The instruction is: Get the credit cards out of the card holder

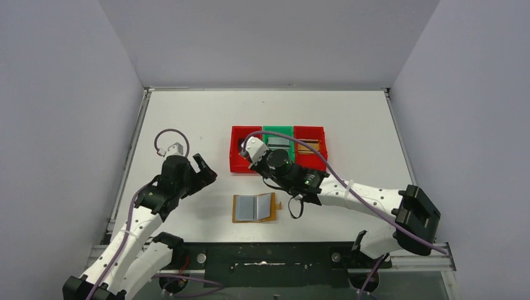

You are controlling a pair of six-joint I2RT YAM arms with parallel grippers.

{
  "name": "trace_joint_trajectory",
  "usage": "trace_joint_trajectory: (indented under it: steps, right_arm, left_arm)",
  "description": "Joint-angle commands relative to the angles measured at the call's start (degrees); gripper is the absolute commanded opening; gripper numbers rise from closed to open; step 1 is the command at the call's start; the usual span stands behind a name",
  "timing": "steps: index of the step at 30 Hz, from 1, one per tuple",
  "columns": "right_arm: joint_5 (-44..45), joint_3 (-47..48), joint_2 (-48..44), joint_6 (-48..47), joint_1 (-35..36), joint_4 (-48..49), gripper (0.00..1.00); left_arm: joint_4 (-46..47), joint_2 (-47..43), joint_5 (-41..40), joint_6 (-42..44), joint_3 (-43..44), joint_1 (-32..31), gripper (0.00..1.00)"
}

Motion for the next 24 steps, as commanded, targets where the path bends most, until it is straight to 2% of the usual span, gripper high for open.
trace_joint_trajectory:
  steps: [1, 4, 9, 11, 15, 24]
  right_arm:
    - [-1.3, 10.3, 6.1, -15.1, -2.5, -4.1, 0.0]
    - [-7.4, 15.3, 10.4, -17.5, -5.4, -6.8, 0.0]
    - [-10.2, 22.9, 17.4, -21.1, -7.6, -10.7, 0.0]
    - [-9.7, 25.9, 20.1, -22.6, -7.7, -12.5, 0.0]
    - [-9.5, 30.1, 24.7, -24.5, -8.2, -13.8, 0.0]
    - [-7.5, 38.7, 33.1, -26.7, -8.7, -18.1, 0.0]
  left_arm:
    - [-4.7, 0.9, -4.0, 3.0, 10.9, 1.5, 0.88]
    - [-3.8, 0.7, -7.7, 6.0, 12.3, 1.5, 0.88]
    - [-3.2, -1.0, -16.9, 11.7, 10.1, 1.5, 0.89]
    - [-3.1, -2.2, -19.1, 10.9, 8.9, 1.5, 0.89]
    - [-0.5, -4.2, -18.2, 11.0, 7.7, 1.6, 0.89]
    - [-1.2, -6.7, -19.8, 10.9, 7.9, 1.8, 0.9]
